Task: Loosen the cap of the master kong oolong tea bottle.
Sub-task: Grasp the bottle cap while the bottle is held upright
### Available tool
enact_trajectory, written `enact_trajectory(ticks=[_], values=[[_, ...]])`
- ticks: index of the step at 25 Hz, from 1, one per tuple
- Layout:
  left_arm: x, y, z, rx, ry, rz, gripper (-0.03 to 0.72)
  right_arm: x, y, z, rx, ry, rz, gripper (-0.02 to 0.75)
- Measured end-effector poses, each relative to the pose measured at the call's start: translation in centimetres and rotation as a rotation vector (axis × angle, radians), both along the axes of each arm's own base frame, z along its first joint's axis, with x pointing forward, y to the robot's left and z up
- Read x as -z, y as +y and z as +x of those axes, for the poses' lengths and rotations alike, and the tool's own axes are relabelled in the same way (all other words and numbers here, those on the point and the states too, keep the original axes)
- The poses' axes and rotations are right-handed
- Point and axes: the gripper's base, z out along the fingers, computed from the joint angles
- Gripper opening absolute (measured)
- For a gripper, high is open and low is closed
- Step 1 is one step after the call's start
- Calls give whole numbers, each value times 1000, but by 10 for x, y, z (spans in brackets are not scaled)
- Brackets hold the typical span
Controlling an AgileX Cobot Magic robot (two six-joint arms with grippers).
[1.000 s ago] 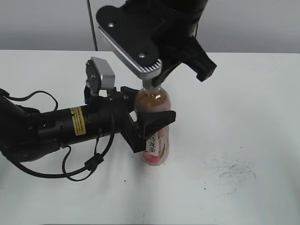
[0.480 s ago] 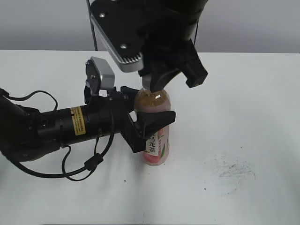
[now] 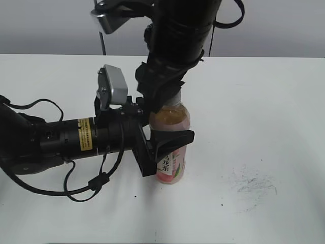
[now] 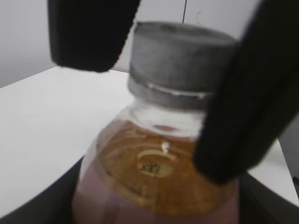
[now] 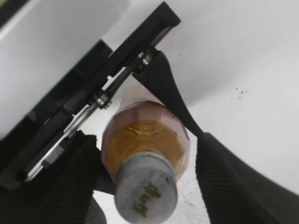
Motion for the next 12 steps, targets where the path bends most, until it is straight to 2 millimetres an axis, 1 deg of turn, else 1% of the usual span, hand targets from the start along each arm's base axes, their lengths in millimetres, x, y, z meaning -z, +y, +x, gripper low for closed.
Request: enact_trajectory(ticks=[3,7,9,12], values=[[0,0,-1,8,-8,2,448,3,-2,4,140,22,0,482],[0,0,0,5,-7,2,448,4,-7,9,283,38,6,420],[0,0,0,2,-6,2,448,4,-7,9,318,53,17,394],[0,0,0,3,-5,3,448,5,-9,9,343,68,21,382]])
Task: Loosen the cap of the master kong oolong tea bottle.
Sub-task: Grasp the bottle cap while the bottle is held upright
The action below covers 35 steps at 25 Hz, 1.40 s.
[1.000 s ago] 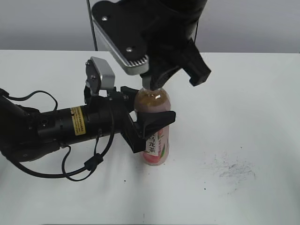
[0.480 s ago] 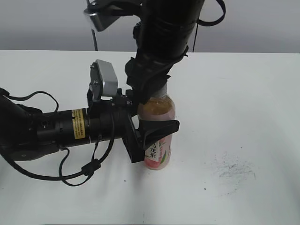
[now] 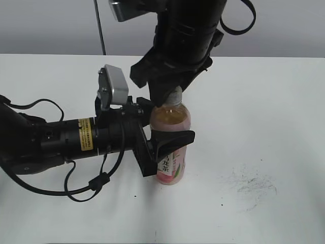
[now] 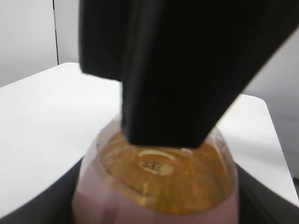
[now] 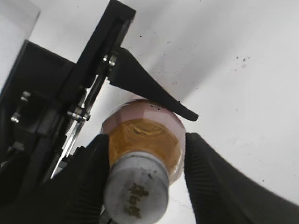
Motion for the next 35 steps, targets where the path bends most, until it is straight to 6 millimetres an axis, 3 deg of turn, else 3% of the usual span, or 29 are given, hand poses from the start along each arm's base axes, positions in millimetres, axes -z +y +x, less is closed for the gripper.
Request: enact_trajectory(ticks=[14,21,28,35], values=[[0,-1,-1,10,-3,1,448,-2,-6,-7,-6,-2,5,377],[0,-1,-1,11,-3,1,448,-4,-9,-6,-10,-16,-2,456],[0,-1,-1,11,-2,1,448,-14,-13,-11,-11,-33,11,463],[0,-1,-2,13,-3,0,448,-12,-14,-13,-20,-25,6,463]])
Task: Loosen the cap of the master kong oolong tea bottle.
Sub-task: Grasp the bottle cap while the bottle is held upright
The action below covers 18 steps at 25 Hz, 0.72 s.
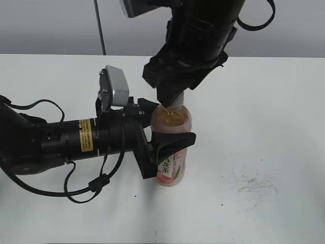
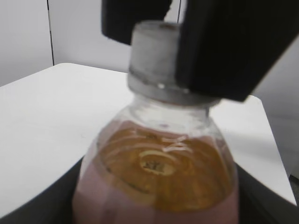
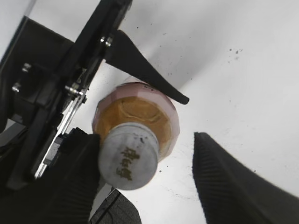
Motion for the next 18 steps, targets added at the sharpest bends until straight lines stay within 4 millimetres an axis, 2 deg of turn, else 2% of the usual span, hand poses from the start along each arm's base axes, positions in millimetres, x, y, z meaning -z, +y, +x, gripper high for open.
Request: enact_trajectory(ticks=[18], values=[[0,0,0,-1,0,-1,448,0,-1,0,-20,-6,-7,475]])
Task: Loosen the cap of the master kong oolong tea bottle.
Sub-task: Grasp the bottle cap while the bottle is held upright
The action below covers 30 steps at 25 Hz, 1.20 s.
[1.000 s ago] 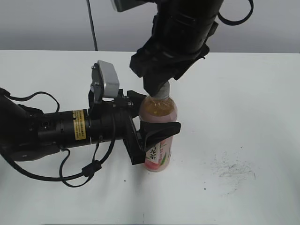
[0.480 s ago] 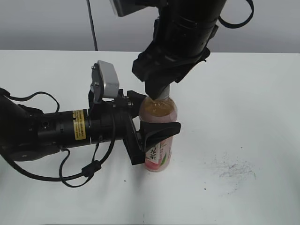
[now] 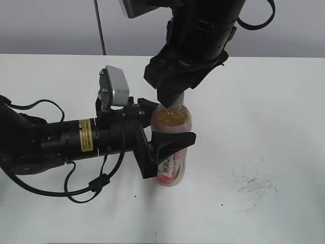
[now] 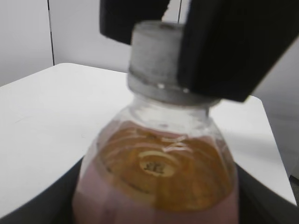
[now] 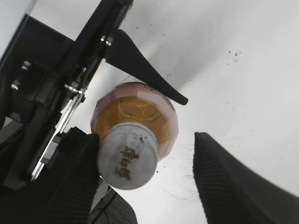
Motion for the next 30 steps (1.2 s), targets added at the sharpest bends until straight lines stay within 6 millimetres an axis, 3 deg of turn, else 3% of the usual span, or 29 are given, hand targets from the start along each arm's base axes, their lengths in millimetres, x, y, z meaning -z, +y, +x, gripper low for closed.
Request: enact_trajectory(ticks=[6,30], values=[[0,0,0,0,0,0,448,0,-2,1,-4,-15,-16,568],[0,0,0,0,0,0,448,4,1,2,-50,2,-14,473]])
